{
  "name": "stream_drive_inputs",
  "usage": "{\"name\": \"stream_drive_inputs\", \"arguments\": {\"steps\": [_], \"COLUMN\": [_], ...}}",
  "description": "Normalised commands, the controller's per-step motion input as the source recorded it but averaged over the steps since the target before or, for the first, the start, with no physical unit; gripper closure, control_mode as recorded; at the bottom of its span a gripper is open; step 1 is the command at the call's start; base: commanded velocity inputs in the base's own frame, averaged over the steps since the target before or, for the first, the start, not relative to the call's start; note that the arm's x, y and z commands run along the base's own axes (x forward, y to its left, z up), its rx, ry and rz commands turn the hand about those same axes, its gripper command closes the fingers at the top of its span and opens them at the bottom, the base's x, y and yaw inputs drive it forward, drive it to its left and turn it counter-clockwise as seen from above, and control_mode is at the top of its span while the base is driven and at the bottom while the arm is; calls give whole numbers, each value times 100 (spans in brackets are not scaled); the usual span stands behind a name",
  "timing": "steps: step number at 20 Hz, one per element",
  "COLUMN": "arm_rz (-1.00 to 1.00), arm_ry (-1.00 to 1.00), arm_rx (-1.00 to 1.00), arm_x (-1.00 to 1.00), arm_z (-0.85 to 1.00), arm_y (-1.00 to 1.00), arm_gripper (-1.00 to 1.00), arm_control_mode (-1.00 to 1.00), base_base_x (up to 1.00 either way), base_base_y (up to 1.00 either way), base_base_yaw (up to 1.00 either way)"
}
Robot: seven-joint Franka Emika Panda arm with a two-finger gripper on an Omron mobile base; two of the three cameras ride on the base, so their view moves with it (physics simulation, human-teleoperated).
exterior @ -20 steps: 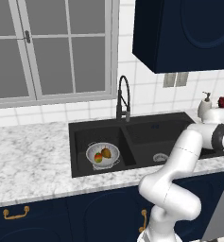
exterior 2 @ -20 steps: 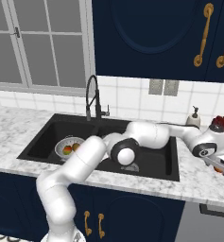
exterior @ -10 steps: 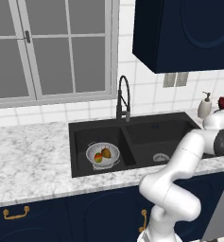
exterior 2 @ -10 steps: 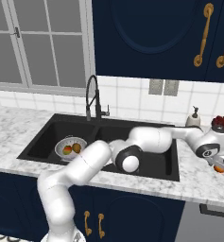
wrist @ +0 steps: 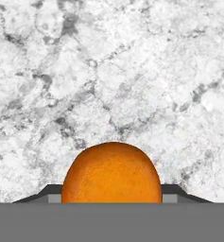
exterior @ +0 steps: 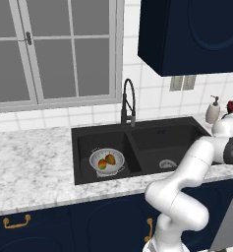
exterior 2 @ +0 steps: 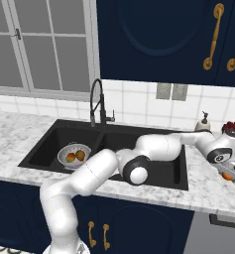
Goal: Put the colander in the sink, put the tangerine, pear, mango in the colander, and turn on the sink faucet and pour water over the colander.
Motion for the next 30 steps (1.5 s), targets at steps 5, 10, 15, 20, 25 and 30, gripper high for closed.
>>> {"name": "stream_drive_inputs", "arguments": {"steps": [5, 10, 15, 20, 25, 30], "arm_rz": [2, 2, 1, 9, 14, 21], "arm_ry": [0, 0, -6, -13, 2, 4], "arm_rx": [0, -1, -3, -1, -2, -3], "arm_x": [-83, -93, -29, -2, -6, -29], "arm_z": [-3, 0, 33, 59, 35, 29], "arm_y": [83, 98, 100, 100, 100, 100], "arm_gripper": [100, 100, 100, 100, 100, 100], "arm_control_mode": [-100, -100, -100, -100, -100, -100], "base_base_x": [0, 0, 0, 0, 0, 0], "base_base_y": [0, 0, 0, 0, 0, 0], "base_base_yaw": [0, 0, 0, 0, 0, 0]}}
